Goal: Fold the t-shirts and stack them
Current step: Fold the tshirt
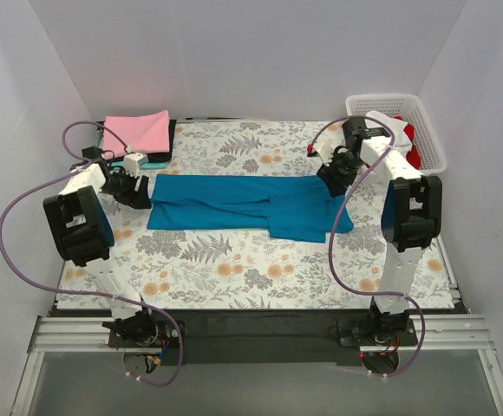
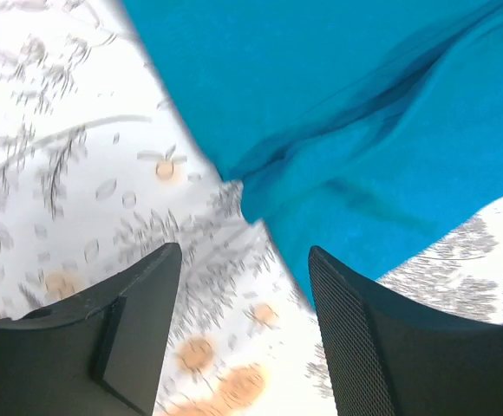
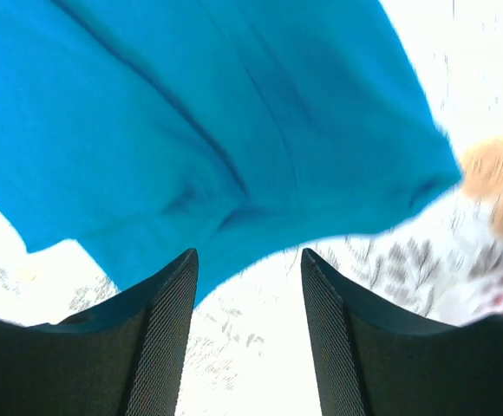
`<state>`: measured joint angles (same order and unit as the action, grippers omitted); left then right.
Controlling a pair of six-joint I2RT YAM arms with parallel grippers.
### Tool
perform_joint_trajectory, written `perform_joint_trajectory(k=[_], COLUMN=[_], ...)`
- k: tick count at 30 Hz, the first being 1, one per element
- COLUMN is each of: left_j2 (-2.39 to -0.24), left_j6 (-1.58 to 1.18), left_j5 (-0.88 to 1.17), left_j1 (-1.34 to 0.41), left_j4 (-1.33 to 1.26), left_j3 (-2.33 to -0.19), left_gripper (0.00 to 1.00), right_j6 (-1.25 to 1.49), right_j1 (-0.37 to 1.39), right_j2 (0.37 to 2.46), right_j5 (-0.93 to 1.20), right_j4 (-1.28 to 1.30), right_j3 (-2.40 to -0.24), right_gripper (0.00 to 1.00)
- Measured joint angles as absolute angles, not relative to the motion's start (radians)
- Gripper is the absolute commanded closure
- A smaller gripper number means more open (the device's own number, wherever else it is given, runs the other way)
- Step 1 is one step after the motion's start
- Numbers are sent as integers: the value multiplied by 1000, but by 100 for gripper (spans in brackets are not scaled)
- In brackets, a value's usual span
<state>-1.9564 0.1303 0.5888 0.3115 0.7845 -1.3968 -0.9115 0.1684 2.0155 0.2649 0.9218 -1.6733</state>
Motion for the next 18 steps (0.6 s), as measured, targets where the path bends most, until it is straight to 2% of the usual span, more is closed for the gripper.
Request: perform_joint_trajectory(k=[10,11,12,18], left_j2=[-1815,-1816,-1816,-1819], left_j6=[-71,-85,-96,-135], left_j5=[608,603,597,572], left_j1=[321,321,321,321], left_j4=[763,758,757,746], left_j3=[-1229,-1214,-1203,-1182], left_gripper=[39,36,29,28], right_j6=[-746,-733,-722,-676], right_j1=[63,63,63,65], right_j2=[1944,1945,1946,1956], right_j5=[374,377,379,370], right_j4=[980,981,984,949], right_j3=[-1559,-1542,-1528,-1457], right_gripper=[48,48,48,48])
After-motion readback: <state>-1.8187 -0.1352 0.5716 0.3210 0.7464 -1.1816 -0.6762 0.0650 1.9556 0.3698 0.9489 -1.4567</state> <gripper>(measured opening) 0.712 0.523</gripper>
